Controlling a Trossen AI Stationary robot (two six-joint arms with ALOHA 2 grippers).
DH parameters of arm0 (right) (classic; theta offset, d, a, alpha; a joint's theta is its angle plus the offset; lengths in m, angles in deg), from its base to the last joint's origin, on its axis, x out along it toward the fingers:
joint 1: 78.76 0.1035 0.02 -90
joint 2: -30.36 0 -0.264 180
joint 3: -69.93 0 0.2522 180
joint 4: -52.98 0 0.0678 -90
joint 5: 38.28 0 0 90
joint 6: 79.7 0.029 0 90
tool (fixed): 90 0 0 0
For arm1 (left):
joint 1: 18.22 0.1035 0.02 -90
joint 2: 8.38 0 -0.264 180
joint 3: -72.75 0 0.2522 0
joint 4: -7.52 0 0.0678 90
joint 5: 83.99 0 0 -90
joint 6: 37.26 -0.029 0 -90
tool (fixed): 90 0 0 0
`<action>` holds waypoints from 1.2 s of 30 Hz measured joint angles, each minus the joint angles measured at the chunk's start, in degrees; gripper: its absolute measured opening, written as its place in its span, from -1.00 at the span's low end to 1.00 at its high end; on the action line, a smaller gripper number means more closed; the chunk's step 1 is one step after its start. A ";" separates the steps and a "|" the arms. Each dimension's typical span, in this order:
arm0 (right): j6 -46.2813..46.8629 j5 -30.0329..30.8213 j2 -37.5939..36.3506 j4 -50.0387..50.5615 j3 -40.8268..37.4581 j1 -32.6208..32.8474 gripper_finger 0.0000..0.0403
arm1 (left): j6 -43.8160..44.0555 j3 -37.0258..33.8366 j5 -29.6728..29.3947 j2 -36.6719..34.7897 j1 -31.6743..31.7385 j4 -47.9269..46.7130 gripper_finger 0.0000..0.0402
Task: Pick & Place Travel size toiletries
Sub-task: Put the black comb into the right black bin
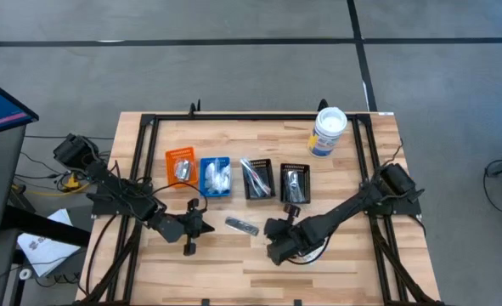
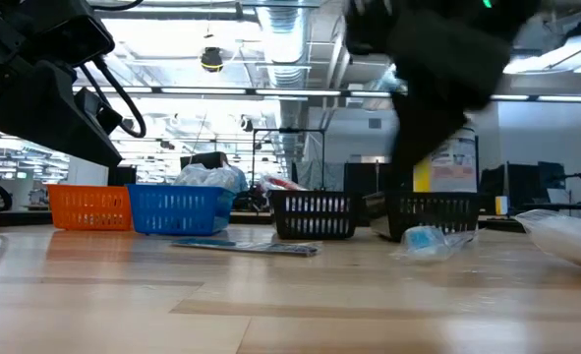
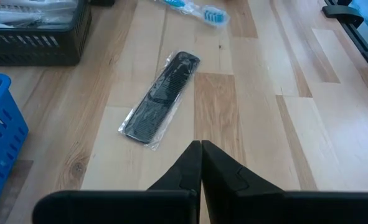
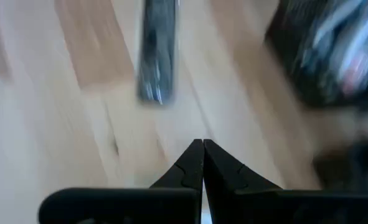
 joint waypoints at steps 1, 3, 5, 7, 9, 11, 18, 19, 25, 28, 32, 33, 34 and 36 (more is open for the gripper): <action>-0.93 1.71 -0.55 -2.08 -0.01 0.03 -1.00 | -0.01 0.00 -0.01 0.01 0.00 0.02 -1.00; -3.77 3.05 -1.10 -7.07 -0.01 -0.01 -1.00 | -0.03 0.00 -0.01 -0.01 0.00 0.06 -1.00; -6.61 2.98 -1.21 -11.16 -0.01 -0.23 -1.00 | -0.03 0.00 0.01 0.01 0.00 0.09 -1.00; -8.83 1.51 -0.14 -14.67 0.02 -0.72 -1.00 | -0.03 0.00 0.16 0.00 0.00 0.10 -1.00; -9.18 -0.18 1.48 -15.60 -0.05 -1.29 -1.00 | -0.03 0.00 0.34 -0.01 0.00 0.14 -1.00; -7.92 -0.34 3.54 -16.80 -0.04 -1.87 -1.00 | -0.05 0.00 0.36 -0.01 0.00 0.16 -1.00; -5.65 -0.42 7.98 -18.05 -0.12 -3.05 -1.00 | -0.10 0.00 0.34 -0.01 0.00 0.27 -1.00; -5.63 -0.48 8.33 -18.94 -0.06 -3.05 -1.00 | -0.10 0.00 0.34 -0.01 0.00 0.28 -1.00; -5.63 -1.43 9.30 -19.02 -0.02 -3.07 -1.00 | -0.10 0.00 0.30 -0.01 0.00 0.36 -1.00; -5.62 -1.65 9.30 -18.44 -0.01 -3.43 -1.00 | -0.14 0.00 0.30 -0.01 0.09 0.38 -1.00; -5.20 -2.30 9.18 -16.57 0.09 -3.57 -1.00 | -0.14 0.00 0.27 -0.01 0.09 0.45 -1.00; -4.62 -2.33 9.14 -15.79 0.11 -3.59 -1.00 | -0.14 0.00 0.27 -0.01 0.09 0.47 -1.00; -4.29 -2.32 9.11 -15.07 0.15 -3.67 -1.00 | -0.14 0.00 0.27 -0.01 0.09 0.48 -1.00; -3.80 -2.33 9.02 -13.90 0.17 -3.84 -1.00 | -0.14 0.00 0.27 0.00 0.09 0.65 -1.00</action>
